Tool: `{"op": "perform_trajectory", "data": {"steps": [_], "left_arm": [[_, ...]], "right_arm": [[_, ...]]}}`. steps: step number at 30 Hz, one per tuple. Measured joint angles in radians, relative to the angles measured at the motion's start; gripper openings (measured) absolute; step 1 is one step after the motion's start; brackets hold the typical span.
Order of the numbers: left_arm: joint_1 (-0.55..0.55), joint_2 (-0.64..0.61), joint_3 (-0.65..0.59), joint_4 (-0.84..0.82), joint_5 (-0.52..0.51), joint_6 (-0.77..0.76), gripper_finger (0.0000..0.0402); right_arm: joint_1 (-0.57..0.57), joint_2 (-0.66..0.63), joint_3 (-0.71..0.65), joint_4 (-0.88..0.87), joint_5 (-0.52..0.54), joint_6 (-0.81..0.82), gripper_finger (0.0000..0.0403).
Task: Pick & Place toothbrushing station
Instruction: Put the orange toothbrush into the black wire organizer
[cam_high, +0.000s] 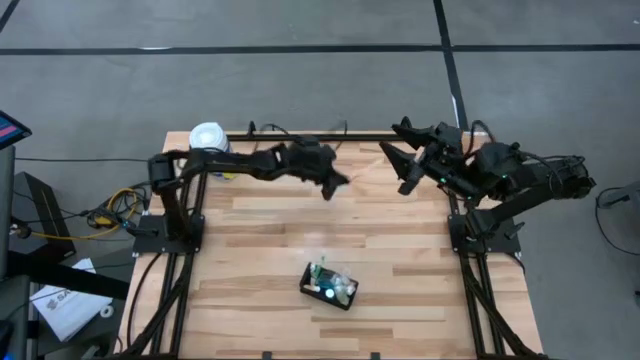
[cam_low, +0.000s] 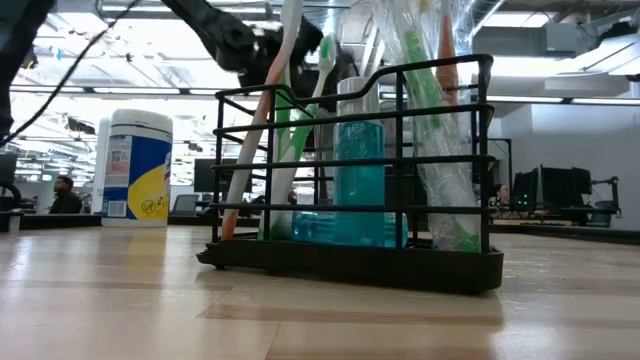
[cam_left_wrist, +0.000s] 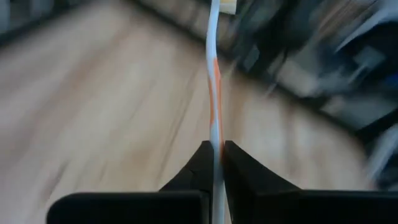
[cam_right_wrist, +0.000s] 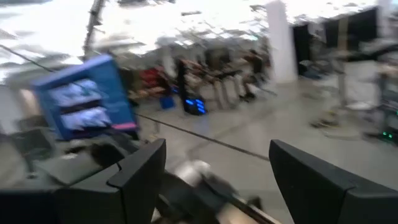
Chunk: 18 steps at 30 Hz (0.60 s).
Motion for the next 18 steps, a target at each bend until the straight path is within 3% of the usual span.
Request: {"op": "perform_trajectory", "data": {"steps": [5,11,18], "left_arm": [[0.032,-0.134,0.002,0.239,0.033,-0.049,0.0006],[0.069,-0.291,0.003,0.33,-0.062,-0.003,0.0006],[0.093,-0.372,0.004,0.481,-0.078,0.001,0.0006]], "right_arm": [[-0.038,0.001,0.0,-0.081,0.027,0.054,0.0276],[-0.088,0.0,0.001,-0.069,0.009,0.06,0.0276],[-0.182,0.032,0.002,0.04,-0.227,0.12,0.0276]]}}
